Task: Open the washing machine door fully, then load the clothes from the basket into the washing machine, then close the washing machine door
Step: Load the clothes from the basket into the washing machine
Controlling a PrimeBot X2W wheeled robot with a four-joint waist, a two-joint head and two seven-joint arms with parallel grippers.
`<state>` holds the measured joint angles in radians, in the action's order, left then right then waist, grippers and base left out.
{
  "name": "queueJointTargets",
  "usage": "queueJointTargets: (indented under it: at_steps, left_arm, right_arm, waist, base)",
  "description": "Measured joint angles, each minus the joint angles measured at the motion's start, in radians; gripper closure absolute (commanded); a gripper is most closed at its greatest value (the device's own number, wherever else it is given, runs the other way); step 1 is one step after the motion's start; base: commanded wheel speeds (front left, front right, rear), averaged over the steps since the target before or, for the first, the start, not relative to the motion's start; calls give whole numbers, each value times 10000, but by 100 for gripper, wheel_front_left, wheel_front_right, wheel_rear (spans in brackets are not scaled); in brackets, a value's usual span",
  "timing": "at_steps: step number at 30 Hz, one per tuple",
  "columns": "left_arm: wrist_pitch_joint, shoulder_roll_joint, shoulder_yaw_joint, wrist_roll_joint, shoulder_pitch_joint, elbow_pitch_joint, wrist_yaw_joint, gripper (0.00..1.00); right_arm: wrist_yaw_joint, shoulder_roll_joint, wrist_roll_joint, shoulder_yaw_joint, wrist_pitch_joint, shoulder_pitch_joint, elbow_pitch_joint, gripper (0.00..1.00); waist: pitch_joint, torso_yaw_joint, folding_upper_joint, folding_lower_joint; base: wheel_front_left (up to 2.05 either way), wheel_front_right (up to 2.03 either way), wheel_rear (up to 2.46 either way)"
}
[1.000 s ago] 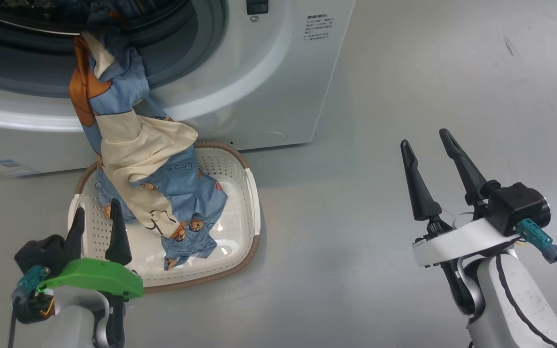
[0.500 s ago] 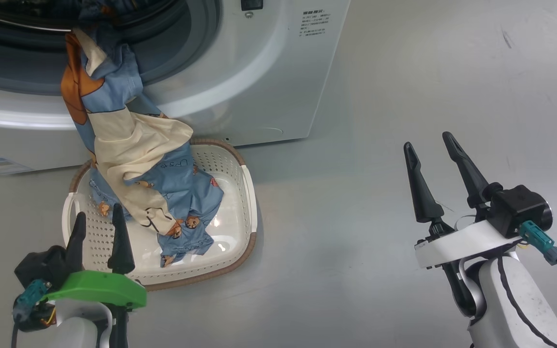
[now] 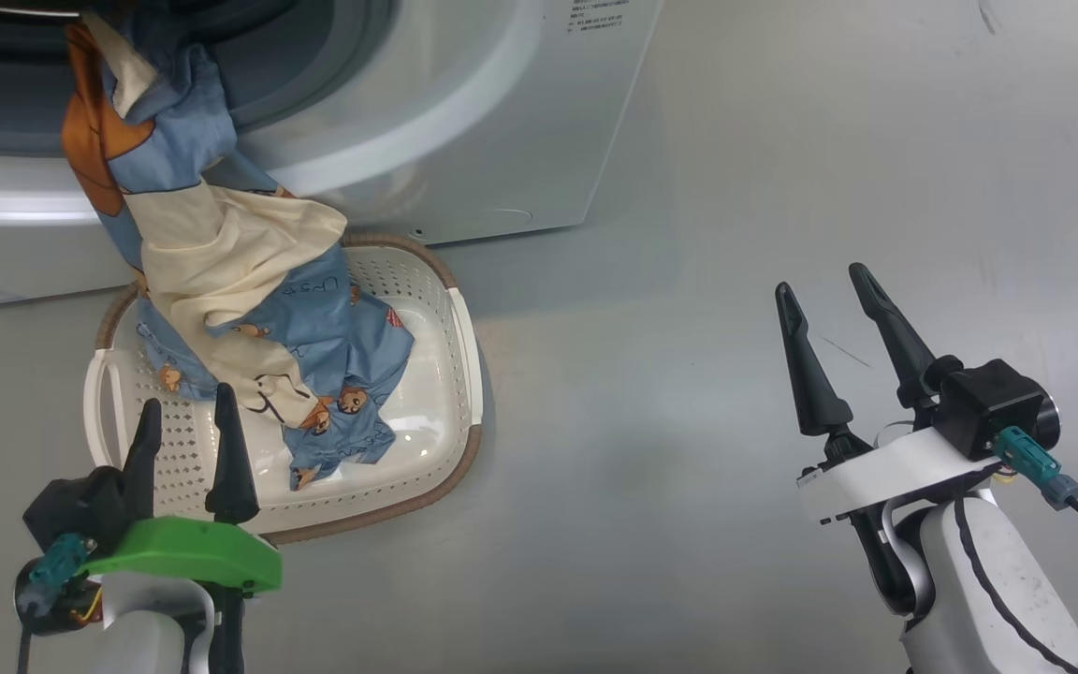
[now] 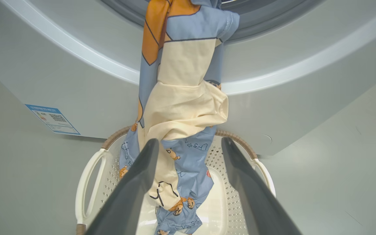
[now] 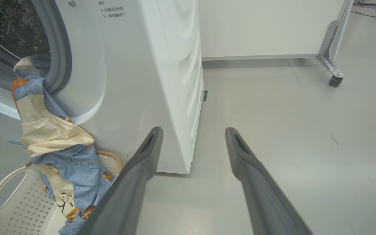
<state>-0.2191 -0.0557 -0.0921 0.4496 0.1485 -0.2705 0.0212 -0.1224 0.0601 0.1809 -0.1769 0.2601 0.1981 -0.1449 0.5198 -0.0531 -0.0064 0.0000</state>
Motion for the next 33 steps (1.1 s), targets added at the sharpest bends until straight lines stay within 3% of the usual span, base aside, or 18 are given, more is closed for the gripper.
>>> queueJointTargets:
  at_steps: [13, 33]
  left_arm:
    - [840, -247, 92, 353, 859, -1060, 144, 0]
    - [961, -587, 819, 965, 2976, -3200, 240, 0]
  right_arm:
    - [0, -35, 17, -86, 0, 510, -10, 0]
    - [0, -44, -67, -2, 0, 865, 234, 0]
  waist:
    - [882, -502, 0, 0]
    - [1668, -948, 0, 0]
  base:
    - [0, 0, 0]
    - [0, 0, 0]
